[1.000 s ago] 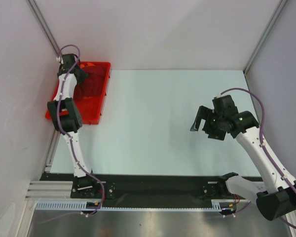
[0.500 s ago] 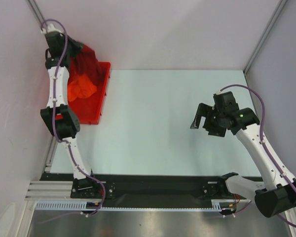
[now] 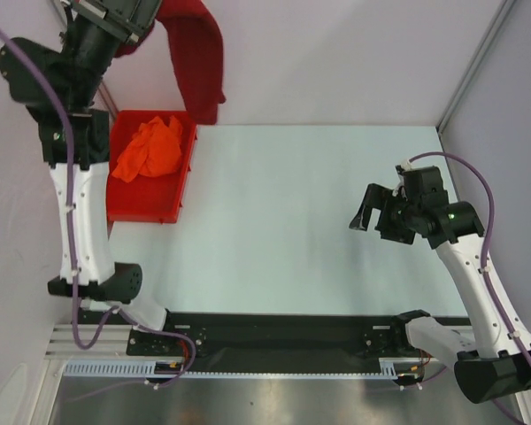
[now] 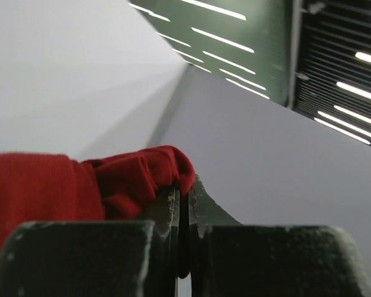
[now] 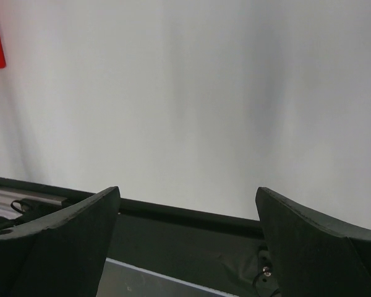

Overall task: Fold and stack the t-shirts
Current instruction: Move the tshirt to the center of the board

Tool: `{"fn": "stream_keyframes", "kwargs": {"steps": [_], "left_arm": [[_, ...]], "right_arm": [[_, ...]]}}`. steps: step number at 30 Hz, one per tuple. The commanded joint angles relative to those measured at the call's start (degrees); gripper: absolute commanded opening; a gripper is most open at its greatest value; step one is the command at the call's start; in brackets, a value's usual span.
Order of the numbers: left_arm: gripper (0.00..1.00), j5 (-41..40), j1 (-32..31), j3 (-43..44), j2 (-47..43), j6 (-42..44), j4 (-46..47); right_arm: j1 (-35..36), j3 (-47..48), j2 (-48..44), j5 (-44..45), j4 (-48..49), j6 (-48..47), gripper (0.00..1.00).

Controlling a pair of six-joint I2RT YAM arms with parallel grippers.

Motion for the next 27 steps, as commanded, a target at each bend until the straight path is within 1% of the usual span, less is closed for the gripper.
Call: {"fn": "stream_keyframes", "kwargs": {"steps": [1,2,3,4,5,6,7,8,9,10,11,12,13,14,16,18,19,21,22,24,25,27], "left_arm": [[0.0,5.25,-5.36,-1.34,-6.38,-0.41,-4.34],[0.0,5.87,-7.98,-2.65,-7.8,0.49,-6.1],[0.0,6.92,-8.79,-4.49,-9.3,0.84,-8.12],[0.0,7.62,-9.67,-7.03,-13.4,1.63,-9.1],[0.0,6.59,-11.77,-14.36,-15.88,2.94,-10.76],[0.01,6.05,-12.66,-19.4,-19.21,4.35,-13.91],[0.03,5.61,-13.1,-25.02,-22.29,6.28,-14.72],[0.04,5.09,-13.19,-36.47,-29.19,7.08,-15.51],[0.04,1.95,-13.19,-41.81,-32.39,8.3,-19.52],[0.04,0.61,-13.19,-46.99,-35.56,11.88,-21.04],[0.04,-0.71,-13.28,-57.83,-42.2,12.79,-23.76],[0.04,-2.55,-13.28,-63.25,-44.88,13.15,-24.83],[0.01,-2.83,-13.28,-67.92,-47.43,14.19,-25.45],[0.0,-2.74,-13.28,-75.01,-48.94,14.81,-26.5],[0.0,-4.05,-13.28,-78.41,-50.53,15.87,-30.62],[0.0,-3.71,-13.46,-78.86,-50.71,16.14,-30.12],[0.0,-3.88,-13.46,-77.56,-50.53,16.14,-29.33],[0.0,-2.14,-13.55,-75.79,-49.66,16.49,-24.68],[0.0,-0.04,-13.55,-73.26,-47.3,16.32,-23.36],[0.0,3.66,-13.81,-70.79,-44.22,15.35,-17.3],[0.0,4.98,-14.07,-69.21,-40.55,13.69,-15.37],[0.0,6.57,-17.14,-63.33,-36.84,12.8,-9.83]], "right_arm": [[0.03,3.23,-0.4,-1.85,-0.64,-3.02,1.0],[0.91,3.67,-0.14,-1.07,-0.82,-3.02,1.0],[1.35,4.63,-0.05,0.07,-1.17,-3.02,1.0],[1.79,5.16,0.21,0.52,-1.43,-2.93,1.0],[2.14,5.69,0.47,0.87,-1.61,-2.84,1.0],[2.84,6.3,1.17,2.09,-2.3,-2.58,1.0],[2.93,7.7,1.62,2.63,-2.49,-2.58,1.0],[3.02,8.32,1.88,2.98,-2.92,-2.49,1.0],[3.11,8.94,2.32,3.68,-3.36,-2.23,1.0],[3.29,9.73,2.5,3.6,-3.54,-2.23,0.99],[3.46,10.08,2.76,2.56,-3.63,-2.14,1.0],[3.72,10.09,3.02,1.94,-3.2,-2.23,1.0],[4.16,9.91,3.2,1.23,-2.84,-1.97,0.99],[4.51,9.13,3.38,0.1,-2.4,-1.88,0.99],[4.87,8.16,3.64,-0.44,-1.08,-1.44,0.99],[4.96,7.45,3.99,-0.88,-0.73,-1.26,0.98],[5.04,7.36,4.34,-0.71,-0.73,-1.18,0.98],[5.05,6.92,4.34,-0.18,-0.29,-0.82,0.98],[5.05,6.92,3.91,-0.09,-0.2,-0.47,0.98],[5.13,6.92,3.56,-0.27,-0.2,0.41,0.98],[5.13,6.92,3.38,-0.09,-0.2,0.76,0.98],[5.05,6.92,2.59,0.61,-0.64,1.11,0.98]]}}
